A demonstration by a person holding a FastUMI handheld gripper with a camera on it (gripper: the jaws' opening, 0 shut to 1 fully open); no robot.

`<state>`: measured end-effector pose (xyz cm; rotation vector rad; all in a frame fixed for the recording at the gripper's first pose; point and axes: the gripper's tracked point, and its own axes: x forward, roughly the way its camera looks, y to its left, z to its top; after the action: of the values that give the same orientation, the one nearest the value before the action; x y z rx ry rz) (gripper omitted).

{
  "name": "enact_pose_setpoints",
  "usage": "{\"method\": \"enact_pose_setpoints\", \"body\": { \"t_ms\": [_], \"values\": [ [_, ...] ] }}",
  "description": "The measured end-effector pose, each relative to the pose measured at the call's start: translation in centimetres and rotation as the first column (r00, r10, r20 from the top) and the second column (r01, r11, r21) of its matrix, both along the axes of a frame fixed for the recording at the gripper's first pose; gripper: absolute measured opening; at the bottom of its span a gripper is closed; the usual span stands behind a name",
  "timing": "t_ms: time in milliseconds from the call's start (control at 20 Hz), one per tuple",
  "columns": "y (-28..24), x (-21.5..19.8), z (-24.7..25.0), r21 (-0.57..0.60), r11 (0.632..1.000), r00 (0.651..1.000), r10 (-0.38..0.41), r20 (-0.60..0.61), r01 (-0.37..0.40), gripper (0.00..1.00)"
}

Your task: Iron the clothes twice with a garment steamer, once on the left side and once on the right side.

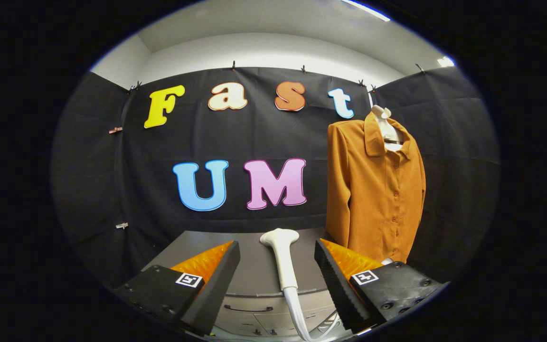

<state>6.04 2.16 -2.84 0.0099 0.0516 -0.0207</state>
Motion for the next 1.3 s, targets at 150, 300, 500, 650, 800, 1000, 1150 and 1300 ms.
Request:
{"method": "enact_pose_setpoints", "body": {
  "t_ms": [150,300,500,650,800,1000,1150,1300],
  "values": [
    [-0.4,3.4,-1.7,0.007,1.0,0.999,0.028,-0.047,-0.028,0.98],
    [-0.7,6.8,-4.1,0.011,0.999,0.992,0.05,-0.113,-0.049,0.98],
    [-1.1,10.8,-8.1,0.003,0.999,0.972,0.047,-0.228,-0.048,0.98],
    [-1.2,12.9,-10.8,-0.005,0.999,0.951,0.041,-0.305,-0.045,0.97],
    [-1.5,14.2,-12.5,-0.014,0.999,0.932,0.034,-0.36,-0.042,0.96],
    [-1.9,15.3,-14.0,-0.012,1.0,0.913,0.021,-0.408,-0.029,0.92],
    [-2.1,15.8,-15.2,-0.035,0.999,0.893,0.001,-0.45,-0.019,0.92],
    [-2.0,16.2,-16.1,-0.053,0.998,0.88,-0.014,-0.474,-0.013,0.92]
  ]
}}
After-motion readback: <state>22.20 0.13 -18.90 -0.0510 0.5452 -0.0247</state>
